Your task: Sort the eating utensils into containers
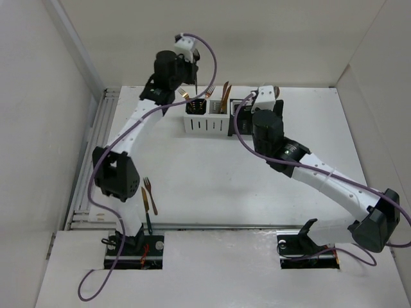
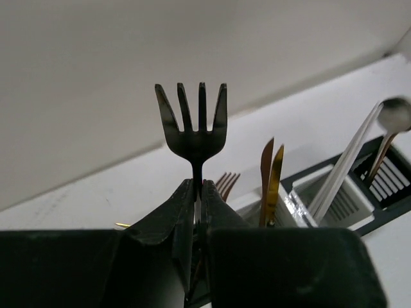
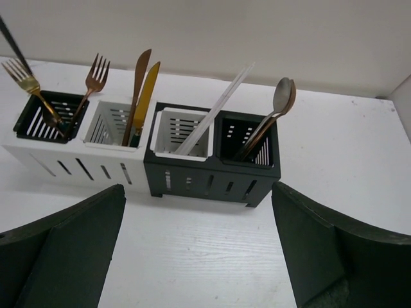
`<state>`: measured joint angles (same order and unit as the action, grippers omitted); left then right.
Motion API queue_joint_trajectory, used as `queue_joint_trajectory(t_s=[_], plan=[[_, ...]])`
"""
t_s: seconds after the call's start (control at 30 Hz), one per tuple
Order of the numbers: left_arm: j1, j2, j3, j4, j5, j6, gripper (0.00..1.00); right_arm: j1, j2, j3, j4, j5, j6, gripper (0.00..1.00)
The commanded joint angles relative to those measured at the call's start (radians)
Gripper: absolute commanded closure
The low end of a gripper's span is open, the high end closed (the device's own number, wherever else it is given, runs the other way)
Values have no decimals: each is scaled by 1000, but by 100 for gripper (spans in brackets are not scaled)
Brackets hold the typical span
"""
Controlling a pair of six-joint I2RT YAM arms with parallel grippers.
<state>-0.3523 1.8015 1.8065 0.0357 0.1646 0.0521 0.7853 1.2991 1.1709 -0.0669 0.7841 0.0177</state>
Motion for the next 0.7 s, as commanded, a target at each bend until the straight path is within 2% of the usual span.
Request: queue_joint_trajectory(t_s=[0.0, 0.1, 0.33, 0.37, 0.43, 0.5, 0.6, 0.67], plan=[[-23, 71, 13, 99, -43, 11, 100, -20, -11, 61, 64, -22, -42, 0], [-33, 94, 13, 89, -43, 11, 100, -38, -11, 50, 73, -22, -42, 0], [-33, 73, -185, 89, -85, 2, 100, -49, -53, 13, 73, -22, -42, 0], [-33, 73, -208, 89, -85, 2, 90, -58, -54, 13, 73, -22, -42, 0], [-33, 53, -208, 52, -85, 2, 56, -58, -54, 13, 73, -22, -42, 0], [-33, 42, -190, 23, -85, -11, 29, -58, -63, 13, 73, -22, -42, 0], [-33, 12, -107, -68, -149, -20, 17, -58, -84, 4, 73, -54, -33, 0], [-19, -29, -58, -178, -210, -47, 17, -58, -112, 4, 73, -89, -24, 0]])
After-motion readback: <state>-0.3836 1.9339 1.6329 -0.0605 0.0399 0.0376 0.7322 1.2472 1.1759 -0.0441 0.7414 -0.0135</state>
